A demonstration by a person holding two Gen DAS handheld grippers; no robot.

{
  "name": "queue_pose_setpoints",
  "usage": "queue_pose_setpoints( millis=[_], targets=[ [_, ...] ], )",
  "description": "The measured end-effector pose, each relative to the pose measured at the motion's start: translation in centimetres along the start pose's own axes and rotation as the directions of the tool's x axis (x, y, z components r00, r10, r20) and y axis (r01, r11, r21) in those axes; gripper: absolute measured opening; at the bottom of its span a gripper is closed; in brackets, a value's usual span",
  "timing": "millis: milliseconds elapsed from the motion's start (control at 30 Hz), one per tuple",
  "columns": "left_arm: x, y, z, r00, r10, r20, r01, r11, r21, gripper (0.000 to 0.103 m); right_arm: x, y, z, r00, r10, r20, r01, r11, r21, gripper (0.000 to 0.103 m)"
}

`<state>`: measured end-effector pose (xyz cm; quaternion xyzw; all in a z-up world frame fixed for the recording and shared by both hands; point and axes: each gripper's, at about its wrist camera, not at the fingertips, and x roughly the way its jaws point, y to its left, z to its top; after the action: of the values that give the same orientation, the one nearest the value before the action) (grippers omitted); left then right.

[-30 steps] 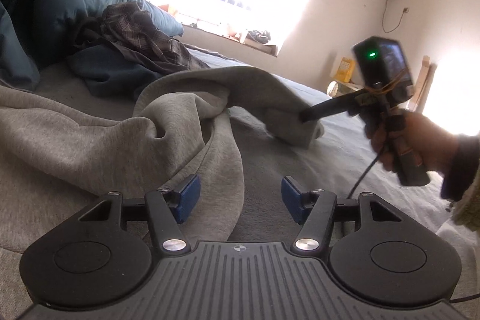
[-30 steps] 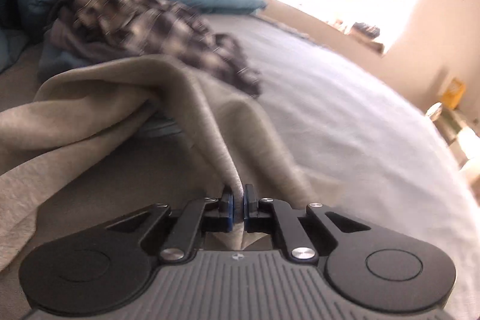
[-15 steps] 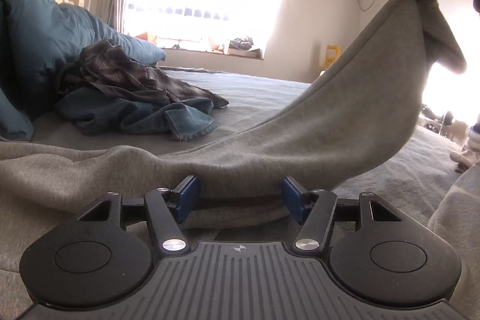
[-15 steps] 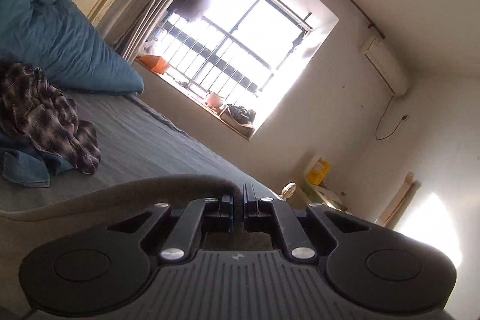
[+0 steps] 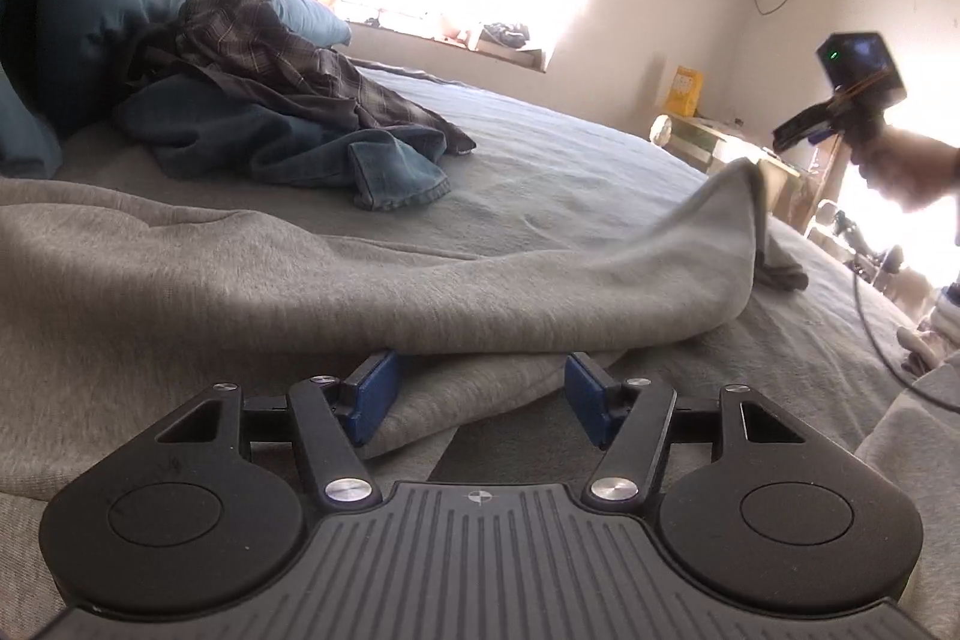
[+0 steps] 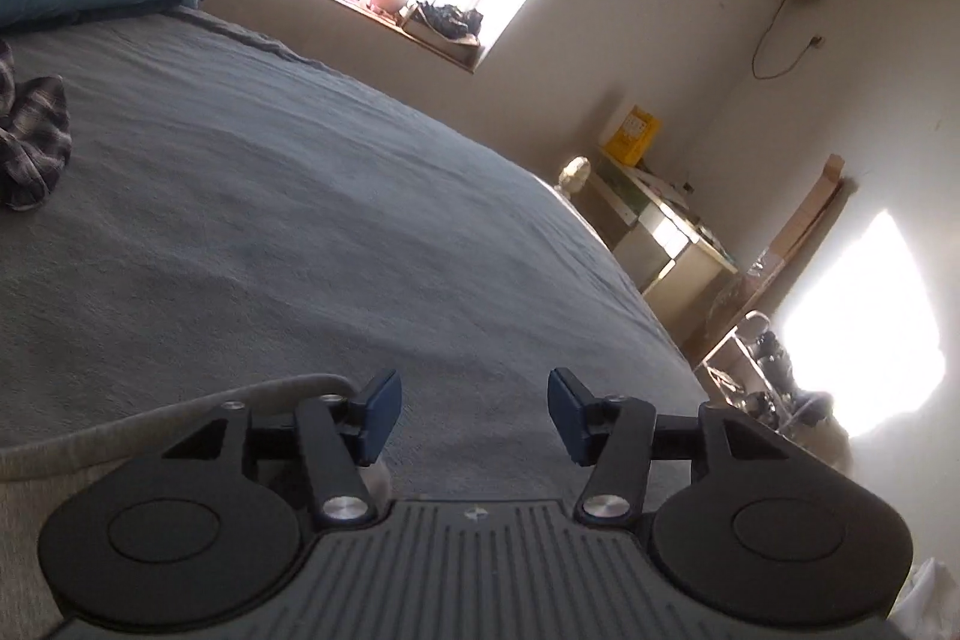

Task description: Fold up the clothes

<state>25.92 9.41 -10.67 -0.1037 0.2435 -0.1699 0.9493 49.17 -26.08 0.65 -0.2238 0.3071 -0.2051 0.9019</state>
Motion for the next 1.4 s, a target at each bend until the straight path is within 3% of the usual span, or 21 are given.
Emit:
queue_pose_setpoints(
  millis=[67, 133, 233, 400, 467, 567, 600, 667, 733, 800, 867, 933, 1000, 1067, 1167, 1233, 1267, 1400],
  targets=[
    [0.0, 0.0, -0.1, 1.0, -0.003, -0.002, 0.003, 1.0, -0.003, 0.062, 2.1, 0.1, -1.1, 0.998, 0.01, -0.063, -0.004, 0.996, 0.09, 0.057],
    [0.0, 0.0, -0.1, 1.0, -0.005, -0.001, 0.005, 1.0, 0.0, 0.062, 2.1, -1.0, -2.3, 0.996, 0.076, -0.054, -0.063, 0.977, 0.206, 0.057],
    [-0.1, -0.2, -0.1, 1.0, -0.004, 0.003, 0.004, 1.0, 0.013, 0.062, 0.1, -4.6, -5.0, 0.98, 0.197, -0.028, -0.171, 0.906, 0.387, 0.059],
    [-0.4, -0.8, -0.1, 1.0, -0.004, 0.023, 0.003, 0.999, 0.045, 0.062, -1.3, -9.3, -10.8, 0.88, 0.471, -0.05, -0.322, 0.672, 0.666, 0.059],
    [-0.3, -1.0, -0.2, 1.0, 0.002, 0.023, -0.003, 0.998, 0.058, 0.062, -1.4, -9.4, -12.5, 0.846, 0.53, -0.069, -0.348, 0.644, 0.682, 0.059],
    [-0.2, -1.1, -0.2, 1.0, 0.004, 0.017, -0.005, 0.998, 0.063, 0.062, -0.5, -8.0, -14.4, 0.801, 0.581, -0.143, -0.364, 0.662, 0.655, 0.059],
    [-0.1, -1.0, -0.2, 1.0, 0.004, 0.013, -0.004, 0.998, 0.06, 0.062, -0.1, -7.2, -14.6, 0.807, 0.565, -0.168, -0.356, 0.695, 0.625, 0.059],
    [0.0, -0.8, -0.2, 1.0, 0.001, 0.007, -0.001, 0.999, 0.054, 0.062, 0.4, -5.3, -14.4, 0.855, 0.473, -0.214, -0.311, 0.797, 0.518, 0.058],
    [0.1, -0.7, -0.1, 1.0, -0.002, 0.0, 0.002, 0.999, 0.046, 0.062, 0.6, -2.9, -13.8, 0.929, 0.31, -0.203, -0.237, 0.918, 0.319, 0.059],
    [0.2, -0.7, -0.2, 1.0, -0.005, -0.006, 0.005, 0.999, 0.039, 0.062, -0.1, -0.9, -13.6, 0.969, 0.207, -0.136, -0.193, 0.975, 0.111, 0.06],
    [0.3, -0.7, -0.2, 1.0, -0.007, -0.011, 0.007, 0.999, 0.037, 0.062, -1.3, 1.3, -14.1, 0.98, 0.191, -0.062, -0.196, 0.977, -0.079, 0.062],
    [0.3, -0.7, -0.3, 1.0, -0.006, -0.014, 0.007, 0.999, 0.038, 0.062, -2.6, 3.5, -14.7, 0.982, 0.186, 0.022, -0.174, 0.95, -0.26, 0.064],
    [0.3, -0.7, -0.3, 1.0, -0.004, -0.014, 0.005, 0.999, 0.041, 0.062, -3.5, 5.3, -15.0, 0.98, 0.173, 0.1, -0.125, 0.922, -0.368, 0.065],
    [0.4, -0.8, -0.3, 1.0, -0.003, -0.016, 0.004, 0.999, 0.043, 0.062, -3.3, 5.7, -14.2, 0.972, 0.202, 0.123, -0.149, 0.926, -0.347, 0.064],
    [0.5, -0.8, -0.3, 1.0, -0.001, -0.019, 0.002, 0.999, 0.045, 0.062, -2.2, 5.5, -12.8, 0.962, 0.244, 0.118, -0.202, 0.936, -0.288, 0.049],
    [0.5, -0.8, -0.4, 1.0, -0.001, -0.02, 0.002, 0.999, 0.046, 0.063, -1.4, 5.1, -12.3, 0.956, 0.278, 0.096, -0.247, 0.935, -0.256, 0.029],
    [0.5, -0.8, -0.4, 1.0, 0.0, -0.021, 0.001, 0.999, 0.048, 0.063, -1.0, 4.8, -12.2, 0.956, 0.281, 0.084, -0.254, 0.937, -0.241, 0.004],
    [0.5, -1.0, -0.4, 1.0, 0.004, -0.023, -0.003, 0.998, 0.055, 0.063, 0.5, 2.3, -10.6, 0.949, 0.298, 0.104, -0.286, 0.951, -0.118, 0.001]
  ],
)
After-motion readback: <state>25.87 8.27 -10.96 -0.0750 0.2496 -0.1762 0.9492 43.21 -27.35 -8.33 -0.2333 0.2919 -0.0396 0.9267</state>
